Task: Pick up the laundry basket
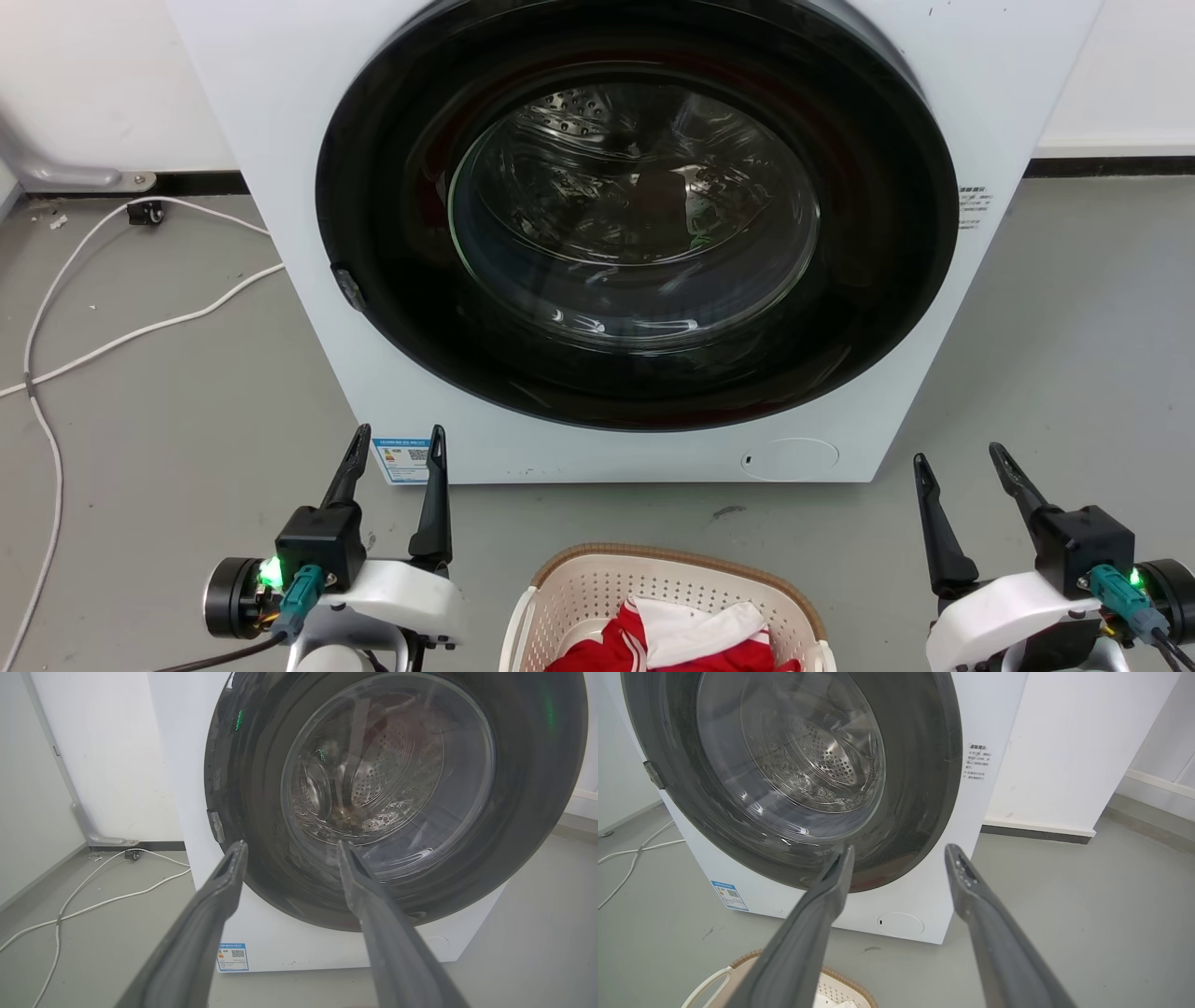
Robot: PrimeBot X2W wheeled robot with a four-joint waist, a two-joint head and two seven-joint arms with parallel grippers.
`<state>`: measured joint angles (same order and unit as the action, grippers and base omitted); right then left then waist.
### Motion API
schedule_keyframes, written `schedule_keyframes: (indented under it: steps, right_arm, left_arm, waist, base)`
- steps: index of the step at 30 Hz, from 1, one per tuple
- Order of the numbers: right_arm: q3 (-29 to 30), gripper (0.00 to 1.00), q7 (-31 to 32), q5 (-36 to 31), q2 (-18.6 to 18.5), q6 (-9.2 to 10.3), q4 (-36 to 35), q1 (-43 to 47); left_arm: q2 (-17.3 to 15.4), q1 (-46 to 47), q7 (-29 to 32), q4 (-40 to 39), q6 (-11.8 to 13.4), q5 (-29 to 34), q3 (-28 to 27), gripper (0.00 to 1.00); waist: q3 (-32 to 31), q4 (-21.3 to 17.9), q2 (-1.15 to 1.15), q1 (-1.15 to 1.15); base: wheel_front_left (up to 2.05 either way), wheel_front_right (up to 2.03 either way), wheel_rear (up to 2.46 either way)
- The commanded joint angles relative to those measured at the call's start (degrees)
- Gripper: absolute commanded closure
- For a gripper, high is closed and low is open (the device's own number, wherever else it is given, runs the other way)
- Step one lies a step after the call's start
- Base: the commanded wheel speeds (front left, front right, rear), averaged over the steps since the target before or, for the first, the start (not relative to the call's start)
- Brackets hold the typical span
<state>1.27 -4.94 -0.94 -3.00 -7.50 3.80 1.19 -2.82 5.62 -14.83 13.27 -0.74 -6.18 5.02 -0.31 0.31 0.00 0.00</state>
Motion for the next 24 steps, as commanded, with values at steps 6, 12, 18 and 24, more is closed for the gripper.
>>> schedule_keyframes:
  steps: [6, 12, 18, 24]
  right_arm:
    - [0.1, 0.0, -0.2, -0.1, 0.2, 0.02, 0.0, 0.6]
    - [0.2, 0.0, -0.7, 1.0, 0.2, 0.02, 0.3, 0.5]
    - [0.2, 0.0, -0.7, 1.2, 0.2, 0.02, 0.6, 0.4]
    - [0.0, 0.0, 0.2, 2.2, 0.2, 0.02, 2.4, -0.7]
  left_arm:
    - [-0.1, 0.3, -0.4, 0.3, 0.4, 0.4, 0.2, 0.0]
    - [-0.1, 0.4, -0.4, 0.6, 0.6, -0.7, 0.1, 0.0]
    - [-0.1, 0.4, -0.4, 0.7, 0.7, -0.8, 0.2, 0.0]
    - [-0.1, 1.4, -0.4, 1.9, 0.3, -1.1, 0.6, 0.0]
  waist:
    - [0.2, 0.1, 0.0, 0.0]
    - [0.4, 0.2, 0.0, 0.0]
    - [0.6, 0.3, 0.0, 0.0]
    - [3.1, 0.3, 0.0, 0.0]
  base:
    - [0.0, 0.0, 0.0]
    - [0.0, 0.0, 0.0]
    - [0.0, 0.0, 0.0]
    - [0.0, 0.0, 0.0]
